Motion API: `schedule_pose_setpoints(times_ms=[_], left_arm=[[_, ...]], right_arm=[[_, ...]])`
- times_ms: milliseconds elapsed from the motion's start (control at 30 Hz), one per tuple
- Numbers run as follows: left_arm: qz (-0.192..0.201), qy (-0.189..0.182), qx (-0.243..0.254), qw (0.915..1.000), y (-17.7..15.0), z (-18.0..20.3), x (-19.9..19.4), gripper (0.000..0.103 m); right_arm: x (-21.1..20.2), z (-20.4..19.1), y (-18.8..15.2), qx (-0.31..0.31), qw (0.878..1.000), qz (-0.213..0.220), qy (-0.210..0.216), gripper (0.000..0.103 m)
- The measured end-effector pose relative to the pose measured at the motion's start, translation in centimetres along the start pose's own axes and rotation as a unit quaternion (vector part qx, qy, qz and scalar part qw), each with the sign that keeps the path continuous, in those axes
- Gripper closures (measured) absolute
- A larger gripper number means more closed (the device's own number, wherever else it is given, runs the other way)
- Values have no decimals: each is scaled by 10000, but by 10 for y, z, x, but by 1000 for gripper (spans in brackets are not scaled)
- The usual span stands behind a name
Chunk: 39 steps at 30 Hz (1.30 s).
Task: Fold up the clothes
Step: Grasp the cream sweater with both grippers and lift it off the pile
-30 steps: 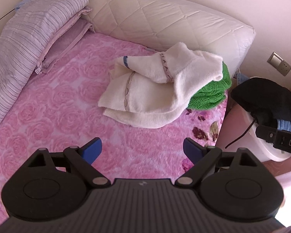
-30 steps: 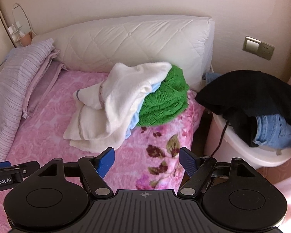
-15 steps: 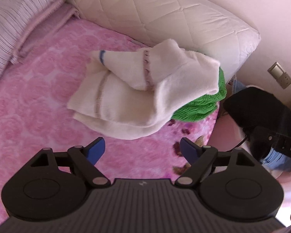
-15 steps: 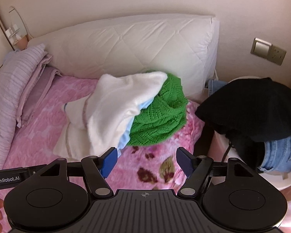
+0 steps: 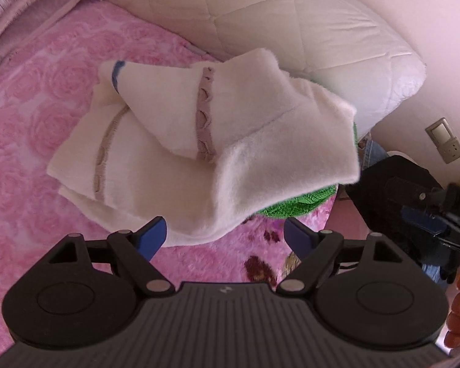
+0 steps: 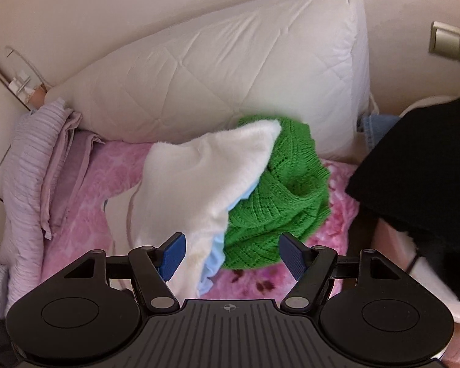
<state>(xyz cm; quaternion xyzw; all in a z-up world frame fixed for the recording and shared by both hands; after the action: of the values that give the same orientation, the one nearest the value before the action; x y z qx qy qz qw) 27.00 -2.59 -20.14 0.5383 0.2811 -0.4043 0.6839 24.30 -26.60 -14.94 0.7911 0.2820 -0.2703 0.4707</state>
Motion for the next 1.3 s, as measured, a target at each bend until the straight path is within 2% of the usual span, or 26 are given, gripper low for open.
schedule_pose_setpoints(times_ms=[233, 467, 533, 567, 600, 633, 667, 700, 733, 767, 867, 967, 1133, 1300], left_arm=[[-52, -163, -141, 9998, 9, -12, 39, 24], [-148, -662, -462, 9966, 10, -22, 77, 24], [-191, -852, -674, 9939, 11, -26, 83, 30], [-228, -974, -756, 9921, 11, -27, 85, 39], [-265, -1109, -804, 9902, 11, -27, 87, 53], [-291, -1228, -808, 9887, 12, -27, 87, 60], [-301, -1277, -752, 9885, 13, -26, 87, 74], [-296, -1257, -642, 9895, 15, -25, 85, 89], [-283, -1220, -512, 9908, 16, -23, 83, 95], [-253, -1222, -437, 9912, 17, -23, 80, 97], [56, -1279, -422, 9909, 22, -24, 63, 98], [516, -1210, -271, 9909, 26, -24, 37, 99], [1368, -974, -363, 9851, 36, -35, -27, 99], [2368, -506, -688, 9678, 26, -68, -109, 99]], right_arm=[[39, 15, 12, 986, 9946, -271, 199, 32], [77, 38, 8, 2297, 9709, -630, 252, 32], [87, 43, 6, 2567, 9634, -725, 259, 32], [91, 44, 5, 2683, 9599, -753, 293, 32], [94, 45, 4, 2786, 9567, -774, 343, 32], [97, 45, 4, 2851, 9544, -793, 395, 38], [99, 43, 4, 2842, 9541, -810, 478, 70], [100, 41, 6, 2776, 9554, -839, 557, 77], [100, 36, 9, 2625, 9595, -845, 568, 82], [97, 29, 14, 2377, 9664, -806, 550, 90], [85, 0, 31, 1356, 9878, -534, 543, 94], [69, -34, 43, 436, 9967, -168, 662, 95], [36, -94, 59, -482, 9887, 356, 1377, 96], [2, -166, 58, -1107, 9618, 527, 2448, 96]])
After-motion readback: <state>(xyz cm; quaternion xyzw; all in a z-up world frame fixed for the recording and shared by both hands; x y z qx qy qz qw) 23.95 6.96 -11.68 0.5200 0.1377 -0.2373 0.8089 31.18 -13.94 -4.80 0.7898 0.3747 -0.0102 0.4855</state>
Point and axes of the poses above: each gripper's, at about its wrist camera, not at the fingertips, and x roughly the way its jaws point, z to its right, y to its top, the point moved 2 cm from there along x, roughly the way its jaws point, and after that the axes turned 10 degrees about z, right-handed, at the moved point
